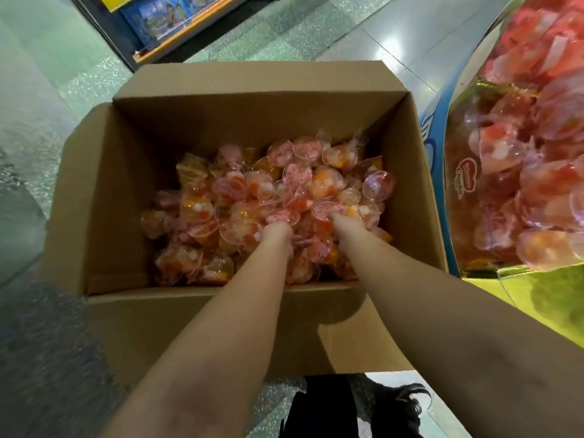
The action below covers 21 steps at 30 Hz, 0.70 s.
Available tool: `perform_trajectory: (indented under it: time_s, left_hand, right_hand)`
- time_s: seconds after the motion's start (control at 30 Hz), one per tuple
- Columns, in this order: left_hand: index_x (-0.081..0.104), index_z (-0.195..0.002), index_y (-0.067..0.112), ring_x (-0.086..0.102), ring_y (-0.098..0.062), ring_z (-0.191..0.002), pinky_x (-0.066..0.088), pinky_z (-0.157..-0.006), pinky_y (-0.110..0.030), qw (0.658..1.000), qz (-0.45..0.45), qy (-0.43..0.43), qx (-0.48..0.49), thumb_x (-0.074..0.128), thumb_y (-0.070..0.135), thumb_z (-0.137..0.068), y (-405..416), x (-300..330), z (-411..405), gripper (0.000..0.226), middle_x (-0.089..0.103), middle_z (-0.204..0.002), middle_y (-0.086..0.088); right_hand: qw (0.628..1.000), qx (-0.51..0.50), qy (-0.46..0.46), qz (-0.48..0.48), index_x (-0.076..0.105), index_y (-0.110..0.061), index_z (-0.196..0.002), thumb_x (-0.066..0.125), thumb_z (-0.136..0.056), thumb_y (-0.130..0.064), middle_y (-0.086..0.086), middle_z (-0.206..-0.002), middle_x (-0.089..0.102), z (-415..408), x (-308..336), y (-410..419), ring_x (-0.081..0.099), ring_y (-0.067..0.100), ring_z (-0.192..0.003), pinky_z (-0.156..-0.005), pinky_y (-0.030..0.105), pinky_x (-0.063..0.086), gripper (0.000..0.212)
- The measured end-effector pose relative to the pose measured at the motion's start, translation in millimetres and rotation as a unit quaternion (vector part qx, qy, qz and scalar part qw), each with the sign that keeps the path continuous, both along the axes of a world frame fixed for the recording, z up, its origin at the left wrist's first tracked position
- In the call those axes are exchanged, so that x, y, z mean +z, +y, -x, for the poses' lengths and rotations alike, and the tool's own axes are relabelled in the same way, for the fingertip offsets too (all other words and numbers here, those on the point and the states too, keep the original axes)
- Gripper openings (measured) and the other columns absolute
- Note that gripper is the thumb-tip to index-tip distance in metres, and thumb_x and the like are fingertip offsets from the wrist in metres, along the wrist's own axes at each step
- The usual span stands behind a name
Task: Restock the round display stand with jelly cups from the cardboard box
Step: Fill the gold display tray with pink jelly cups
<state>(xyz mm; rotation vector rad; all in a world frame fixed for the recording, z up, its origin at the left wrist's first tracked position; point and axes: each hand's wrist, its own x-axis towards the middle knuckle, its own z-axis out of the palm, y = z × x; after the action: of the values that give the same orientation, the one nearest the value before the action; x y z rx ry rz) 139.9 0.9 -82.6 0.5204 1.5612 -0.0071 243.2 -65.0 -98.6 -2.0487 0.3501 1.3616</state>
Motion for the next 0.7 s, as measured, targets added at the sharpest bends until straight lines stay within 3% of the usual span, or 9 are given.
perform_trajectory:
  time_s: [0.07, 0.1, 0.2, 0.37, 0.5, 0.6, 0.7]
  left_hand:
    - [0.035, -0.149, 0.005, 0.070, -0.031, -0.096, 0.059, -0.083, -0.033, 1.000, -0.001, -0.008, 0.004, 0.029, 0.022, -0.108, -1, 2, -3, 0.045, 0.057, -0.132, -0.022]
    - [0.036, -0.148, 0.004, 0.070, -0.032, -0.095, 0.060, -0.080, -0.032, 1.000, -0.006, -0.008, 0.006, 0.029, 0.020, -0.108, -2, 3, -3, 0.044, 0.057, -0.132, -0.022]
    - [0.037, -0.146, 0.004, 0.073, -0.031, -0.065, 0.059, -0.049, -0.032, 1.000, -0.016, 0.013, 0.006, 0.035, 0.017, -0.106, -2, 4, 2, 0.042, 0.062, -0.120, -0.024]
    - [0.057, -0.122, 0.000, 0.075, -0.027, -0.076, 0.063, -0.071, -0.038, 0.999, -0.020, -0.009, -0.038, 0.055, 0.019, -0.100, -17, 33, 21, 0.029, 0.068, -0.107, -0.016]
    - [0.066, -0.103, 0.007, 0.074, -0.020, -0.085, 0.062, -0.070, -0.031, 0.995, -0.065, -0.020, -0.078, 0.059, 0.028, -0.099, -30, 69, 37, 0.022, 0.073, -0.097, -0.010]
    - [0.066, -0.107, 0.007, 0.072, -0.022, -0.091, 0.060, -0.073, -0.033, 0.987, -0.094, -0.058, -0.119, 0.058, 0.031, -0.098, -47, 99, 45, 0.027, 0.073, -0.100, -0.010]
    - [0.067, -0.104, 0.006, 0.071, -0.021, -0.087, 0.055, -0.075, -0.033, 0.971, -0.119, -0.114, -0.175, 0.059, 0.031, -0.098, -70, 126, 41, 0.027, 0.074, -0.094, -0.010]
  right_hand:
    - [0.999, -0.045, 0.014, -0.009, 0.047, -0.003, -0.139, 0.058, -0.098, -0.042, 0.015, -0.136, 0.054, 1, -4, 0, 0.051, 0.035, -0.125, -0.107, 0.043, 0.044, 0.058]
    - [0.998, -0.059, 0.023, -0.018, 0.050, -0.003, -0.136, 0.060, -0.097, -0.041, 0.015, -0.134, 0.056, 1, -7, -1, 0.054, 0.034, -0.122, -0.104, 0.042, 0.046, 0.056]
    - [0.996, -0.081, 0.033, -0.036, 0.051, -0.003, -0.136, 0.060, -0.097, -0.038, 0.016, -0.130, 0.060, 3, -1, -7, 0.057, 0.032, -0.118, -0.093, 0.040, 0.049, 0.053]
    - [0.995, -0.076, 0.025, -0.065, 0.050, -0.009, -0.138, 0.065, -0.091, -0.045, 0.010, -0.122, 0.062, 2, 16, -26, 0.059, 0.028, -0.111, -0.095, 0.044, 0.051, 0.061]
    - [0.994, -0.068, 0.020, -0.085, 0.054, -0.013, -0.134, 0.075, -0.068, -0.064, 0.008, -0.121, 0.065, -3, 38, -53, 0.063, 0.030, -0.110, -0.097, 0.050, 0.052, 0.086]
    - [0.990, -0.071, 0.021, -0.123, 0.054, -0.018, -0.134, 0.073, -0.077, -0.060, 0.006, -0.121, 0.068, -6, 67, -84, 0.066, 0.028, -0.108, -0.098, 0.050, 0.052, 0.074]
    - [0.981, -0.082, 0.022, -0.175, 0.061, -0.017, -0.126, 0.074, -0.082, -0.050, 0.004, -0.106, 0.075, -16, 94, -129, 0.072, 0.023, -0.098, -0.099, 0.046, 0.052, 0.057]
